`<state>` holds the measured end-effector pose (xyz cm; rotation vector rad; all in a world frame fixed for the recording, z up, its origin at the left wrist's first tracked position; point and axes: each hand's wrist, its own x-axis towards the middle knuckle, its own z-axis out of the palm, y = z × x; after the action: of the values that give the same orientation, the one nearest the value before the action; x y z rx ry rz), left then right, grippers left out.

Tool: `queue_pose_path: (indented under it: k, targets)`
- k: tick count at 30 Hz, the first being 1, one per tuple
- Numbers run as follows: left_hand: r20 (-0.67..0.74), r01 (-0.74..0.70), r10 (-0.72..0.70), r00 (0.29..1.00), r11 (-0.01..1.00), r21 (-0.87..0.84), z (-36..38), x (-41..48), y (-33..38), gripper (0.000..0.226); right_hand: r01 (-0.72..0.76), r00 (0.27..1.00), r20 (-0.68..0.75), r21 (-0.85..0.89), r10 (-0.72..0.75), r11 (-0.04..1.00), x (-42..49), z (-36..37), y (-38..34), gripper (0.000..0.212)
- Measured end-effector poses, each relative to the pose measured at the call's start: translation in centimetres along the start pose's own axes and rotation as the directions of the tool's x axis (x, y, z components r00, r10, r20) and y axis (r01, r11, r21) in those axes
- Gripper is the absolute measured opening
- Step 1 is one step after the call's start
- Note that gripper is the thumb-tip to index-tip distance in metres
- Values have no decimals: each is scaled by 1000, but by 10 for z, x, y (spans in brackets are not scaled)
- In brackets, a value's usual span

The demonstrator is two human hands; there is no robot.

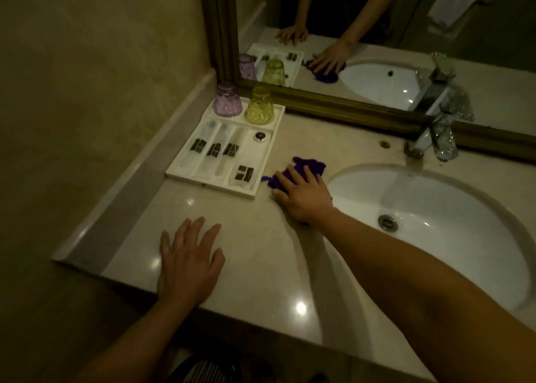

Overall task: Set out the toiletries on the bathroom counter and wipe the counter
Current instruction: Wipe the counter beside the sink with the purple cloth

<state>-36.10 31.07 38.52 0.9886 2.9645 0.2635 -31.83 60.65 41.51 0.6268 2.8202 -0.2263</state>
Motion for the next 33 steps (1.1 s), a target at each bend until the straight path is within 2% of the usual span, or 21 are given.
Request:
queue_pose_path:
  k: [2,5,7,10,12,15,18,20,21,25,28,31,33]
  targets:
    - [-5,-8,8,1000,1000,-14,1,-1,0,57,12,1000,-13,-8,-12,1000,-12,2,-11,68]
    - [-7,1,-1,1000,1000,-4,-1,0,2,58,147,988,-60,27,-145,989,-74,20,-43,65]
    - [14,-8,8,1000,1000,2,-1,0,0,59,258,966,-36,56,-256,965,-128,39,-63,60]
    - [23,-12,11,1000,999,38,1,-1,-1,59,325,945,-45,21,-324,945,-180,61,-69,52]
    - [16,-15,15,1000,999,35,2,-1,0,59,275,958,-84,12,-273,961,-181,56,-52,51]
    - [3,-24,24,1000,999,31,4,-2,-2,59,36,991,-130,19,-33,999,-180,45,-14,52]
    - [20,-18,17,1000,999,42,4,0,0,58,-192,972,-129,57,198,980,-191,48,6,49]
    - [32,-14,13,999,999,36,4,-1,1,58,-277,945,-157,91,288,957,-192,49,-14,50]
    - [28,-15,14,1000,999,38,4,-1,1,58,-265,944,-180,90,278,960,-188,47,-32,49]
    - [27,-30,29,999,999,26,2,0,-1,51,17,974,-224,159,19,987,-171,46,-119,42]
    - [-11,-47,47,999,999,-4,2,1,-4,46,135,979,-164,53,-125,989,-179,64,-157,51]
    - [-19,-57,56,998,998,-27,1,0,-8,51,146,973,-182,28,-139,989,-205,73,-133,47]
    - [-1,-53,53,999,998,-31,-1,-1,-6,54,49,981,-189,47,-39,998,-225,78,-95,46]
